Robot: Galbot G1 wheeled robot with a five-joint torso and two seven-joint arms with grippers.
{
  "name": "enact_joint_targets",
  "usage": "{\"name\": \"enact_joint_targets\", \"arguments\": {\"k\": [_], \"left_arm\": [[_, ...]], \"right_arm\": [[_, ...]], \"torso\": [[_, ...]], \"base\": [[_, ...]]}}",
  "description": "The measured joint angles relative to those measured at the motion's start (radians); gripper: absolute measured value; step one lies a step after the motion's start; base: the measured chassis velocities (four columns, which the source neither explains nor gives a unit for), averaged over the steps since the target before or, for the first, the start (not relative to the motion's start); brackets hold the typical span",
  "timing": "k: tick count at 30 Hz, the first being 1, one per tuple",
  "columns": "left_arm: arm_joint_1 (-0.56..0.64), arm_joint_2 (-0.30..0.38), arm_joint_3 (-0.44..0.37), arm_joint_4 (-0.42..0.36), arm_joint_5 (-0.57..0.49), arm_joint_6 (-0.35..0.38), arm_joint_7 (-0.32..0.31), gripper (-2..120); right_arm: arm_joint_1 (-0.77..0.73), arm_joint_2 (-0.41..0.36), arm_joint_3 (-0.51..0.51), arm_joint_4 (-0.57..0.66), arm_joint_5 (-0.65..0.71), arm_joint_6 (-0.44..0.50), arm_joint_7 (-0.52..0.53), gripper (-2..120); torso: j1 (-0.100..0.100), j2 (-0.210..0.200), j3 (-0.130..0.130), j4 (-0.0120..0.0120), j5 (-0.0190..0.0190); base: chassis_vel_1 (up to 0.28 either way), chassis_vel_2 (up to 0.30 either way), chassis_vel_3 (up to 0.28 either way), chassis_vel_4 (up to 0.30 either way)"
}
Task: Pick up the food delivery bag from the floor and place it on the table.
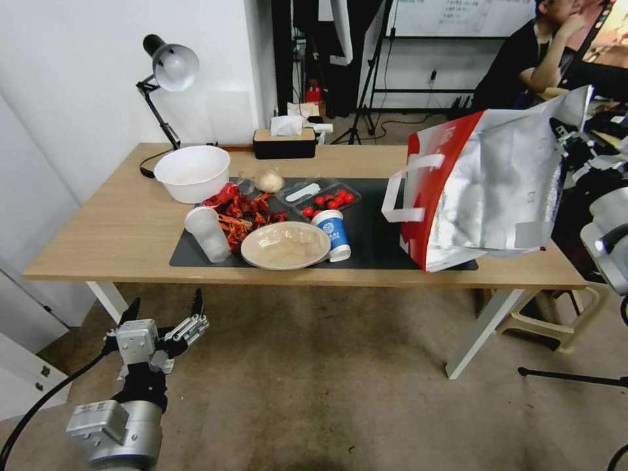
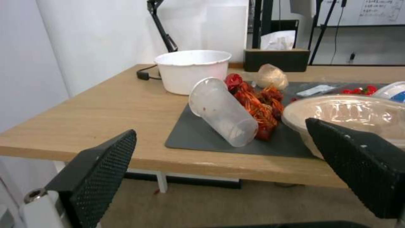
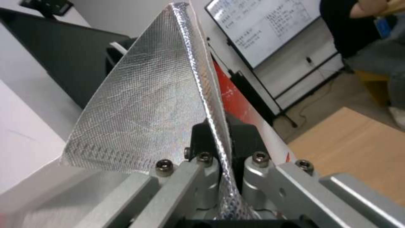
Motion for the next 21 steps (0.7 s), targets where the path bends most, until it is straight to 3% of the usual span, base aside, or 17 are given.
{"name": "enact_joint_targets", "arguments": {"k": [21], "left_arm": [[-0.004,-0.003,0.021,0.019,0.021,-0.022,-0.005,100]], "right_arm": [[0.078,0.01,-0.054,-0.037,0.011,-0.045,0.138,0]], "torso": [[0.0,0.0,0.0,0.0,-0.0001]], "base": [[0.0,0.0,0.0,0.0]]}}
